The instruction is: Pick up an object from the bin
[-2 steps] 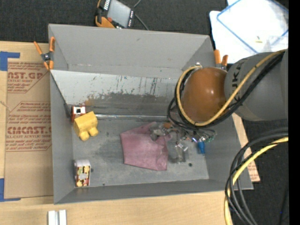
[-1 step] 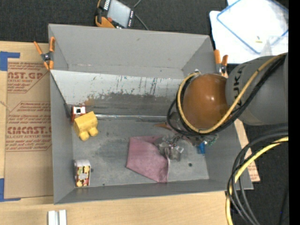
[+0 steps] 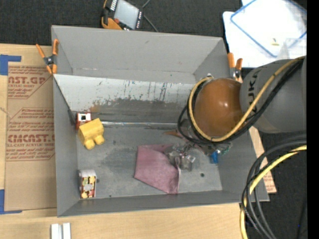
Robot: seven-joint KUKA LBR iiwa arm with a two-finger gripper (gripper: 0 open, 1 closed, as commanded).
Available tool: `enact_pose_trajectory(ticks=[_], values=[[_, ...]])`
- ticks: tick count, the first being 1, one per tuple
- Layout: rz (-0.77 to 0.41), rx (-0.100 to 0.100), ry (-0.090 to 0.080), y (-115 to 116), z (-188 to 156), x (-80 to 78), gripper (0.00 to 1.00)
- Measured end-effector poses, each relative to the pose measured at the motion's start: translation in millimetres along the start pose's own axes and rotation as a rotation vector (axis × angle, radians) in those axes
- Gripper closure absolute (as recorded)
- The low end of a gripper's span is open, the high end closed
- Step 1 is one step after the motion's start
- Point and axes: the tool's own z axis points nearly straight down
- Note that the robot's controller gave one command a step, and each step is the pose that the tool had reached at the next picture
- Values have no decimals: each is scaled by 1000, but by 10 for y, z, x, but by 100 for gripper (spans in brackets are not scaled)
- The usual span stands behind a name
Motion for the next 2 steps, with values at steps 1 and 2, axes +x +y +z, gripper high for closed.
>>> enact_pose_trajectory(ticks=[1, 2], values=[[0, 0, 0, 0, 0, 0, 100], [0, 0, 0, 0, 0, 0, 100]])
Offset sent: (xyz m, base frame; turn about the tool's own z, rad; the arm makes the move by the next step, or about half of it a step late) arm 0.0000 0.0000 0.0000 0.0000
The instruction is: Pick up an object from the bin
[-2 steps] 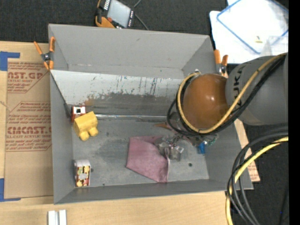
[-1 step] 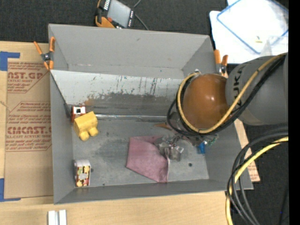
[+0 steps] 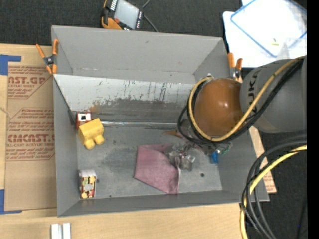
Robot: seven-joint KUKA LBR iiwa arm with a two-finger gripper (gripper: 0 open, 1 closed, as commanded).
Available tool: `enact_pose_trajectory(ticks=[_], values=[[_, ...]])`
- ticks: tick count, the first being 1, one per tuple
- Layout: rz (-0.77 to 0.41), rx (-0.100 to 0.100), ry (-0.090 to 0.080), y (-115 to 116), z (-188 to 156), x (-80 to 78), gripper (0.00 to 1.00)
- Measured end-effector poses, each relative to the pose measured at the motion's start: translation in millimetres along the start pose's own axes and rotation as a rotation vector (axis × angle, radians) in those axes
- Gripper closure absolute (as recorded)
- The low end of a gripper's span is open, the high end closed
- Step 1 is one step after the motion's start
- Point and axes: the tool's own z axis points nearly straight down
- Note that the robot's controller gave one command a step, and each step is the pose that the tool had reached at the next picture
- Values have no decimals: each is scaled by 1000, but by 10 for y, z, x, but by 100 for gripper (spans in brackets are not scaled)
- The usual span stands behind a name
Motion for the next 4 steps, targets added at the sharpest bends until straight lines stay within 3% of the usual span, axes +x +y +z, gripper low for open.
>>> enact_pose_trajectory(ticks=[4], values=[[0, 0, 0, 0, 0, 0, 100]])
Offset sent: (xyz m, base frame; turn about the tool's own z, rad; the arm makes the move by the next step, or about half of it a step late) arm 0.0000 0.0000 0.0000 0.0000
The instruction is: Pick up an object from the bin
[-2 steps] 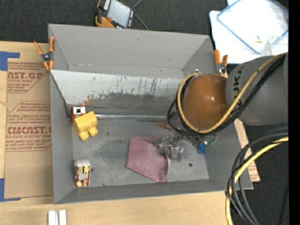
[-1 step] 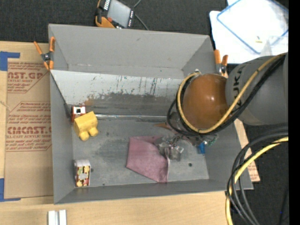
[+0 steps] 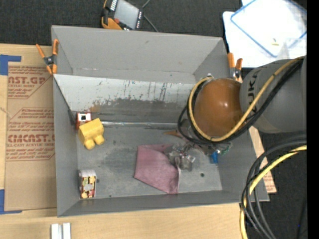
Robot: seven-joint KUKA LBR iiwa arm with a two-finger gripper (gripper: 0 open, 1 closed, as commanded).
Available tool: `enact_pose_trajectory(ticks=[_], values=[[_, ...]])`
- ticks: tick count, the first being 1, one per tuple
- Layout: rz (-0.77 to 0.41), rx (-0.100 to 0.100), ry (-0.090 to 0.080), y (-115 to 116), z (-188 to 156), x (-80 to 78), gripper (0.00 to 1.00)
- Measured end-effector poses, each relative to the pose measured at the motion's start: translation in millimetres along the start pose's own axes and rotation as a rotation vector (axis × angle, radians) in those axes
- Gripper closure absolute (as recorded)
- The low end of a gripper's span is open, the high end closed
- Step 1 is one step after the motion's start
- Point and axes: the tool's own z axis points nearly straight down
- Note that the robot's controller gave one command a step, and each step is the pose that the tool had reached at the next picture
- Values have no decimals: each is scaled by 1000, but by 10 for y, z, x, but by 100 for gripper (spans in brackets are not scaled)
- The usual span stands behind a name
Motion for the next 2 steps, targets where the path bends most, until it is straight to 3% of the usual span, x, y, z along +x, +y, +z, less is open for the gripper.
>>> enact_pose_trajectory(ticks=[1, 2], values=[[-359, -1, -4, 324, -860, -294, 100], [-360, -1, -4, 324, -862, -293, 100]])
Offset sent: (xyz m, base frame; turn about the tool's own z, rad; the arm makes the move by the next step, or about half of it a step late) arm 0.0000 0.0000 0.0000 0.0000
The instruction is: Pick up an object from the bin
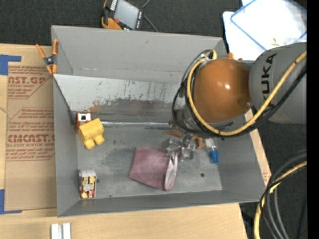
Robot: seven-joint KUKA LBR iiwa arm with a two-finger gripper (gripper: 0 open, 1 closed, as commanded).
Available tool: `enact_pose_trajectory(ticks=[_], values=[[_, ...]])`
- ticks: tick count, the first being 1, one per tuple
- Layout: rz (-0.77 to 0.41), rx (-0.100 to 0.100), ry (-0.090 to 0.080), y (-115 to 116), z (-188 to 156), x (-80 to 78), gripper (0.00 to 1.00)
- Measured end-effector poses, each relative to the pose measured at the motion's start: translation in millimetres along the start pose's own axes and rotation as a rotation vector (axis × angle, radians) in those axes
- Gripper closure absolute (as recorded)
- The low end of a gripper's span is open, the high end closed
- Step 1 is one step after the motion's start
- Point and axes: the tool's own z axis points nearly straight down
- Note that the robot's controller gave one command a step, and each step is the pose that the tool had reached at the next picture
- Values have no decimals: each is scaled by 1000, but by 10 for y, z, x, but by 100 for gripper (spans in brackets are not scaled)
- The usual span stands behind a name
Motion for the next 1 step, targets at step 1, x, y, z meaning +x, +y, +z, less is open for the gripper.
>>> enact_pose_trajectory(ticks=[1], values=[[6, 1, -2, -44, -186, 175, 100]])
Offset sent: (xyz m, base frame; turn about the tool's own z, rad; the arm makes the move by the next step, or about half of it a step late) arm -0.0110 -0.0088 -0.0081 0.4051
